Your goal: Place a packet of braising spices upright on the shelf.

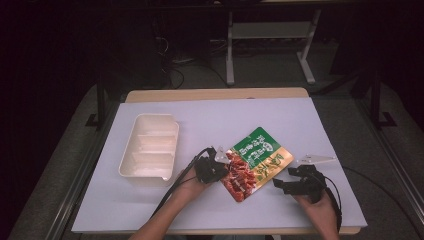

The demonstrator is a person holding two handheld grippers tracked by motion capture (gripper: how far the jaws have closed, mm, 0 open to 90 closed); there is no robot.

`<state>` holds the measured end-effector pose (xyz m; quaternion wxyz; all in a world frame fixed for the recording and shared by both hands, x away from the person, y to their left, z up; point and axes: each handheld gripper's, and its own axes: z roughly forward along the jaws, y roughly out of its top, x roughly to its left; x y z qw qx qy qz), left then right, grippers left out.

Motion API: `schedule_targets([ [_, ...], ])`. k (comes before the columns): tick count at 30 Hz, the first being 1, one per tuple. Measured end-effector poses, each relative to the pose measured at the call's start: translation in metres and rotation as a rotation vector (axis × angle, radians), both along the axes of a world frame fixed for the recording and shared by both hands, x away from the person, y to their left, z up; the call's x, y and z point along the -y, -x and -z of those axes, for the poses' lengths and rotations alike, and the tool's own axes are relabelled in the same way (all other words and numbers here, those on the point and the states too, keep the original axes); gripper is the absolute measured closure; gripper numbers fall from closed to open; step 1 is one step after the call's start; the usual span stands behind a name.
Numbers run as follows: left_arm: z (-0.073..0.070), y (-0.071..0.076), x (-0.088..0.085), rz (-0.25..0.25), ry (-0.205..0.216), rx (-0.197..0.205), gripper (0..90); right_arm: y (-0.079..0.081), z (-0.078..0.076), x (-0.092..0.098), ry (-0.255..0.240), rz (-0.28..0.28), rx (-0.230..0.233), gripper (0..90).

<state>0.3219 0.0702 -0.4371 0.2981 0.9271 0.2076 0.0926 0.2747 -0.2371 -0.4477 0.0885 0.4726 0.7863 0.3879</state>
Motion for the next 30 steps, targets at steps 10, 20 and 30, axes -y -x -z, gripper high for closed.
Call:
schedule_targets([
  [10, 0.001, 0.001, 0.000, -0.002, 0.004, 0.011, 90.0, -0.017, 0.002, -0.002, -0.034, 0.009, -0.017, 22.9],
  [20, 0.000, 0.001, 0.001, 0.001, -0.004, 0.015, 90.0, -0.020, 0.000, -0.012, -0.055, -0.023, -0.015, 27.3],
  [30, 0.001, 0.001, 0.001, -0.002, 0.000, 0.014, 90.0, -0.033, -0.001, -0.024, -0.091, -0.035, -0.024, 46.3],
])
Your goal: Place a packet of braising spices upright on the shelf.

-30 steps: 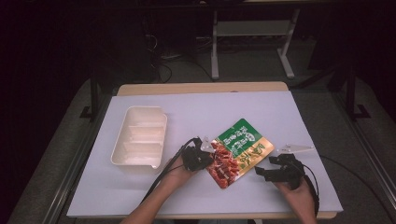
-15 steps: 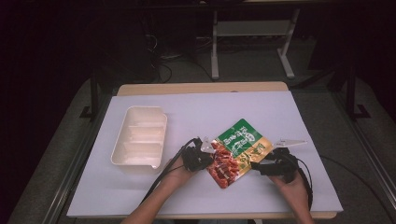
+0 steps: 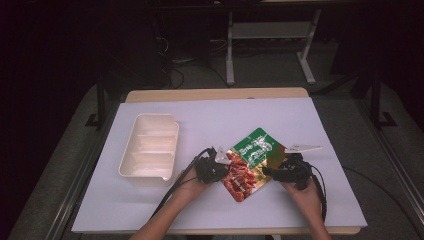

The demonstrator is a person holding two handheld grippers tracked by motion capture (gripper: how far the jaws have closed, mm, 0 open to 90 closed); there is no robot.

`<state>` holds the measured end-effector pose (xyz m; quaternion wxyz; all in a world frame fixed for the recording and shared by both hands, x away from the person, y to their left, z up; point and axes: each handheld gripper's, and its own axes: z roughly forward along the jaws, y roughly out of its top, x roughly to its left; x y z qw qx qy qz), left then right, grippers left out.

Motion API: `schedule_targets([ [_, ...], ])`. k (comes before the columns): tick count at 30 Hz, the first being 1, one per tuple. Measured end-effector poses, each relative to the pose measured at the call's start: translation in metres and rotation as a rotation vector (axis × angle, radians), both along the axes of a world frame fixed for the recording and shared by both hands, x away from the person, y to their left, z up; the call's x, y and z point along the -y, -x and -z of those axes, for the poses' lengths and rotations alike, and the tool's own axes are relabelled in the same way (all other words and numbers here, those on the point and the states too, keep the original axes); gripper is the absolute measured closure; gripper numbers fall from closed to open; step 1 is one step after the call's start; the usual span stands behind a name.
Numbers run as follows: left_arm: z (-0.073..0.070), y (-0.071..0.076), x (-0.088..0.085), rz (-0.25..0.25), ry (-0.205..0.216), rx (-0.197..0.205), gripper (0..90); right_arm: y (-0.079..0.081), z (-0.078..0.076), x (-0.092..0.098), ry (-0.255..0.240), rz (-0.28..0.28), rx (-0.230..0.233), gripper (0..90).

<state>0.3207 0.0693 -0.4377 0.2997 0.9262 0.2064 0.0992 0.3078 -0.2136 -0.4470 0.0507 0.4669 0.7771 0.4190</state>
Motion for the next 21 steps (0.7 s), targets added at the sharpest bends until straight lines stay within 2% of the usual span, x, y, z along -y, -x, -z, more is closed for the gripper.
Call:
schedule_targets([
  [4, 0.000, 0.000, 0.000, -0.004, 0.002, 0.004, 90.0, -0.004, 0.001, -0.003, -0.011, -0.014, -0.005, 51.0],
  [8, 0.000, 0.000, 0.000, -0.003, 0.000, 0.004, 90.0, -0.008, 0.003, -0.014, 0.021, -0.032, -0.014, 54.3],
  [9, 0.000, 0.000, 0.000, -0.001, -0.002, 0.004, 90.0, -0.009, 0.002, -0.016, 0.030, -0.030, -0.013, 55.9],
  [13, 0.000, 0.000, 0.000, 0.003, -0.002, 0.005, 90.0, -0.011, 0.002, -0.017, 0.012, -0.011, -0.010, 65.5],
  [16, 0.000, 0.001, 0.000, 0.010, -0.005, 0.008, 90.0, -0.011, 0.002, -0.018, 0.030, -0.004, -0.009, 71.4],
  [21, 0.001, 0.001, 0.000, 0.011, 0.002, 0.014, 90.0, -0.011, 0.002, -0.017, 0.028, 0.002, -0.008, 78.8],
])
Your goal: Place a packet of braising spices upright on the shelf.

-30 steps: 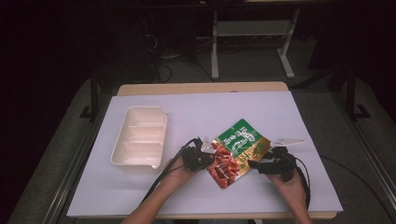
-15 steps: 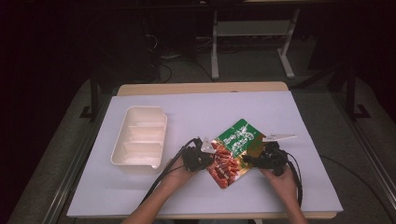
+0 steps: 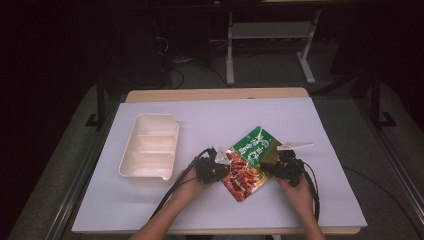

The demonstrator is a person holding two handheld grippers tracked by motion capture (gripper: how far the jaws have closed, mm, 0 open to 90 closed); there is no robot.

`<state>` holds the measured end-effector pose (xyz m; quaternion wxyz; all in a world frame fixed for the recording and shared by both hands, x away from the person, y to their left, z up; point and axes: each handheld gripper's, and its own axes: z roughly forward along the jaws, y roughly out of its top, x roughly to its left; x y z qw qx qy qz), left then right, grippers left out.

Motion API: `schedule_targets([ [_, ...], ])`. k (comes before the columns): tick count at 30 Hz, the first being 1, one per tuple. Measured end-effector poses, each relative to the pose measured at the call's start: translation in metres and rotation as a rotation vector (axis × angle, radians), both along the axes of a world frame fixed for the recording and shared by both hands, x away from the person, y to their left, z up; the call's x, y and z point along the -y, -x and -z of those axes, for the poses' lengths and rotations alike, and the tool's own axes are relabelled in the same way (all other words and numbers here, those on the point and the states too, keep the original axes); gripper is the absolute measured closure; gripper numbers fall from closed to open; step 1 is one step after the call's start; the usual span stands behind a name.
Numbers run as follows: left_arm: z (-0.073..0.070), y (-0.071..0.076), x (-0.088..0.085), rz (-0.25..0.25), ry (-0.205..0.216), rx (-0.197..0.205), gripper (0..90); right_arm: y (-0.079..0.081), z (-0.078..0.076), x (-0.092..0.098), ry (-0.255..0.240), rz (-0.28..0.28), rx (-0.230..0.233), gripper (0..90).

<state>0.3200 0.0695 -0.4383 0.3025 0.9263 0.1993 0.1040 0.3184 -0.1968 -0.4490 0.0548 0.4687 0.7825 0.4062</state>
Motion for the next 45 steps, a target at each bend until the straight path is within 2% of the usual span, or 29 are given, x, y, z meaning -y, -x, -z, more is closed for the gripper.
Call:
schedule_targets([
  [3, 0.000, 0.001, 0.000, 0.008, -0.004, 0.018, 90.0, 0.000, 0.000, 0.000, -0.002, -0.001, 0.006, 81.7],
  [14, 0.003, 0.003, -0.005, -0.014, 0.044, 0.034, 84.8, 0.002, -0.001, 0.000, -0.012, 0.001, 0.016, 86.3],
  [15, 0.003, 0.003, -0.006, -0.011, 0.043, 0.029, 84.8, 0.002, -0.001, 0.000, -0.013, 0.001, 0.017, 86.3],
  [21, 0.003, 0.010, -0.016, 0.003, 0.092, -0.025, 82.6, 0.003, -0.005, 0.001, -0.020, -0.003, 0.023, 87.1],
  [23, 0.003, 0.013, -0.018, 0.010, 0.101, -0.026, 81.7, 0.003, -0.006, 0.001, -0.016, -0.008, 0.037, 87.7],
  [28, 0.000, 0.022, -0.024, 0.026, 0.119, -0.015, 78.8, -0.001, -0.011, 0.000, -0.042, 0.004, 0.052, 89.0],
  [31, -0.002, 0.029, -0.029, 0.034, 0.119, -0.027, 77.3, 0.000, -0.012, 0.000, -0.031, -0.001, 0.060, 89.0],
  [34, -0.003, 0.036, -0.035, 0.043, 0.124, -0.018, 76.1, 0.001, -0.014, 0.000, -0.029, -0.004, 0.066, 89.1],
  [41, -0.005, 0.047, -0.056, 0.063, 0.196, -0.016, 74.4, 0.003, -0.024, 0.001, -0.018, -0.023, 0.104, 89.2],
  [45, -0.007, 0.053, -0.062, 0.063, 0.226, -0.017, 72.5, 0.005, -0.036, 0.003, -0.036, -0.035, 0.137, 89.4],
])
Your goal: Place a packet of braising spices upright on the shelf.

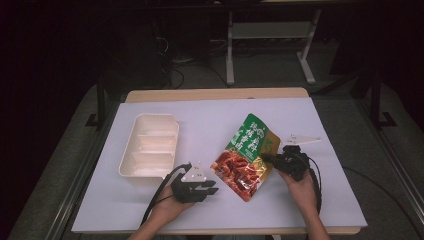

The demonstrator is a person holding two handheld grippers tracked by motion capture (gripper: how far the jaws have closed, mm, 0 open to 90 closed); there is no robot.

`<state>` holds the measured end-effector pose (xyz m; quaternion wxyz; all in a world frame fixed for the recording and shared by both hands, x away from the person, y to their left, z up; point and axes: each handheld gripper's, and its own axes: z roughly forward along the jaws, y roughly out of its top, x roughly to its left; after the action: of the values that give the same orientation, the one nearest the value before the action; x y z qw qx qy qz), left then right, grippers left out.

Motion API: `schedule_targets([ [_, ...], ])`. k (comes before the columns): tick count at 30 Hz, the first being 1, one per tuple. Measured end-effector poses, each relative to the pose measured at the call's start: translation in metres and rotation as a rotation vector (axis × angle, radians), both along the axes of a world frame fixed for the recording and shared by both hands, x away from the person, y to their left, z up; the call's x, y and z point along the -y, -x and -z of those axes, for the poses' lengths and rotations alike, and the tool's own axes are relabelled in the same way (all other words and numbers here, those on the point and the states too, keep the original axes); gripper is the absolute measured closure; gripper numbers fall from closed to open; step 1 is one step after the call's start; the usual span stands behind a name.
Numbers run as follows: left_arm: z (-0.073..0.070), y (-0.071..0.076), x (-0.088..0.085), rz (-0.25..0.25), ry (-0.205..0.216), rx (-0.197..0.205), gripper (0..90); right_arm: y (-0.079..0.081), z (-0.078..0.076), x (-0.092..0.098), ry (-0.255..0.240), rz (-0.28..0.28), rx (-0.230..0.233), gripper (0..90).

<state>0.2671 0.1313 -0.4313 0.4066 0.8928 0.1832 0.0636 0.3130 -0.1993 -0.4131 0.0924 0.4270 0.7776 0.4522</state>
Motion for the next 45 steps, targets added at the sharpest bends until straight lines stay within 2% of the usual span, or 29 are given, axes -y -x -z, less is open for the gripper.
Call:
schedule_targets([
  [2, -0.001, 0.004, -0.002, 0.007, -0.001, 0.015, 70.1, 0.000, -0.005, 0.000, -0.007, -0.006, 0.011, 89.4],
  [6, -0.001, 0.010, -0.007, 0.012, 0.013, 0.017, 67.5, -0.001, -0.016, -0.003, -0.014, -0.033, 0.031, 89.5],
  [17, 0.000, 0.024, -0.023, 0.021, 0.052, 0.006, 62.1, -0.001, -0.050, -0.016, 0.015, -0.080, 0.082, 89.6],
  [22, 0.000, 0.030, -0.027, 0.022, 0.060, 0.026, 58.1, -0.002, -0.062, -0.024, 0.037, -0.111, 0.095, 89.7],
  [24, 0.000, 0.033, -0.028, 0.025, 0.067, 0.035, 56.7, -0.002, -0.066, -0.026, 0.044, -0.124, 0.105, 89.7],
  [26, 0.001, 0.036, -0.027, 0.034, 0.055, 0.061, 56.2, -0.001, -0.069, -0.029, 0.049, -0.127, 0.109, 89.7],
  [30, 0.004, 0.039, -0.027, 0.030, 0.069, 0.069, 54.9, 0.001, -0.074, -0.033, 0.048, -0.141, 0.119, 89.7],
  [36, 0.004, 0.042, -0.035, 0.033, 0.100, 0.059, 50.0, 0.002, -0.084, -0.040, 0.067, -0.148, 0.118, 89.8],
  [38, 0.006, 0.043, -0.038, 0.031, 0.102, 0.071, 48.6, 0.002, -0.086, -0.043, 0.073, -0.146, 0.133, 89.8],
  [40, 0.006, 0.043, -0.040, 0.027, 0.109, 0.067, 48.4, 0.002, -0.089, -0.046, 0.077, -0.143, 0.144, 89.8],
  [45, 0.006, 0.044, -0.041, 0.017, 0.124, 0.066, 45.5, 0.001, -0.091, -0.050, 0.061, -0.138, 0.147, 89.8],
])
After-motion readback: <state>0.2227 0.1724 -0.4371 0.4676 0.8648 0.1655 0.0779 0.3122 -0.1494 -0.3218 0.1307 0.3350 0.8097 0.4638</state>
